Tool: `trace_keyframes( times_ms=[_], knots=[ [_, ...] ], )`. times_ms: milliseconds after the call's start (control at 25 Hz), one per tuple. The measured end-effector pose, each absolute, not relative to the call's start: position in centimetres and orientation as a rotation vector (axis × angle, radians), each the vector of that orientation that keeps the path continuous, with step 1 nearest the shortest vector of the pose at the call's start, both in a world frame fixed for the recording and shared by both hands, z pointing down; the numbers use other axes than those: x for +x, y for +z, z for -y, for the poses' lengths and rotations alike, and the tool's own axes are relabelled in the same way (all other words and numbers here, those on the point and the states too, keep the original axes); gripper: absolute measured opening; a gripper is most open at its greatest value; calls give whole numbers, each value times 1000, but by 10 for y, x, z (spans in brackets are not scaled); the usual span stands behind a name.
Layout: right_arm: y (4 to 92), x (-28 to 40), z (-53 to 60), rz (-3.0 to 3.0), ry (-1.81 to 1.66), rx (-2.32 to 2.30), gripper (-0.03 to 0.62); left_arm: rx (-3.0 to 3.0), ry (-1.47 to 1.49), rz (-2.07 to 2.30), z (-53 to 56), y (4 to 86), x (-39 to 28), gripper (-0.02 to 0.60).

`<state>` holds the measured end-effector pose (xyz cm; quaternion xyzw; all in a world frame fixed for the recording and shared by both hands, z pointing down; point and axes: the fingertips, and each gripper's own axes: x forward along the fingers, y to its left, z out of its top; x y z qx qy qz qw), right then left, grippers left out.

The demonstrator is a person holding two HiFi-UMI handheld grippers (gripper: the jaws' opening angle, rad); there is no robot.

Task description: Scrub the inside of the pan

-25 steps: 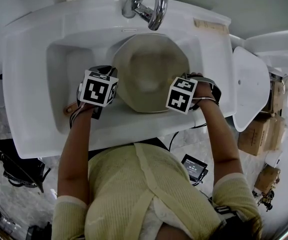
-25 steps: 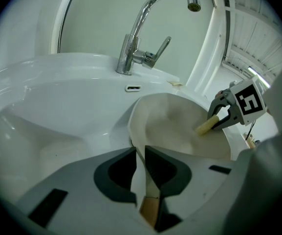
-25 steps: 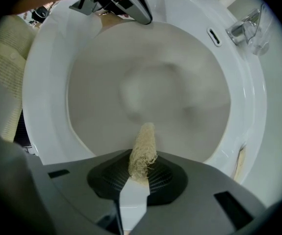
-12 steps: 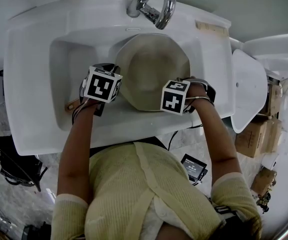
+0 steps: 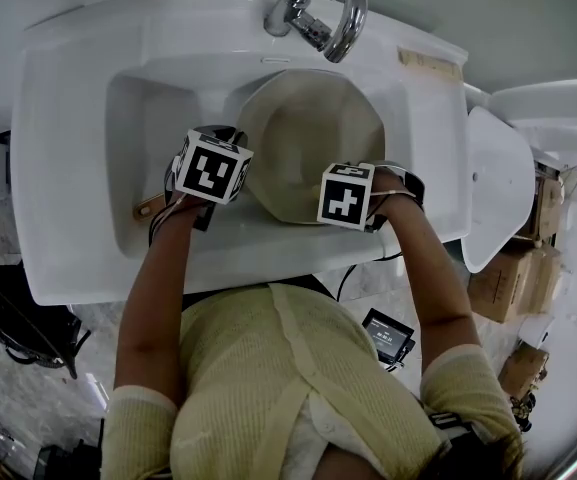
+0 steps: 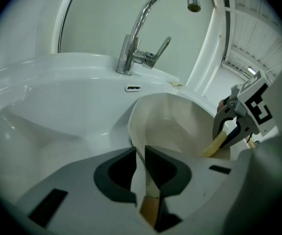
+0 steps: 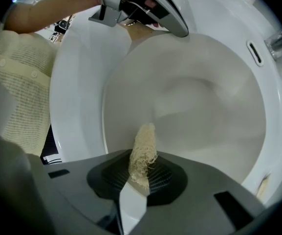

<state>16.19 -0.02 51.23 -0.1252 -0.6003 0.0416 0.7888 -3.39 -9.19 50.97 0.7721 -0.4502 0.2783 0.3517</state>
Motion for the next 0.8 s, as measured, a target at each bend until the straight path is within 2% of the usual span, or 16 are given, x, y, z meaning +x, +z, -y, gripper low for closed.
trace_keyframes(
  times_ms=[800],
  knots=[
    [518,92,-20,1493,192,-351,87,2001,725,1180,92,510,-35,101]
  ],
)
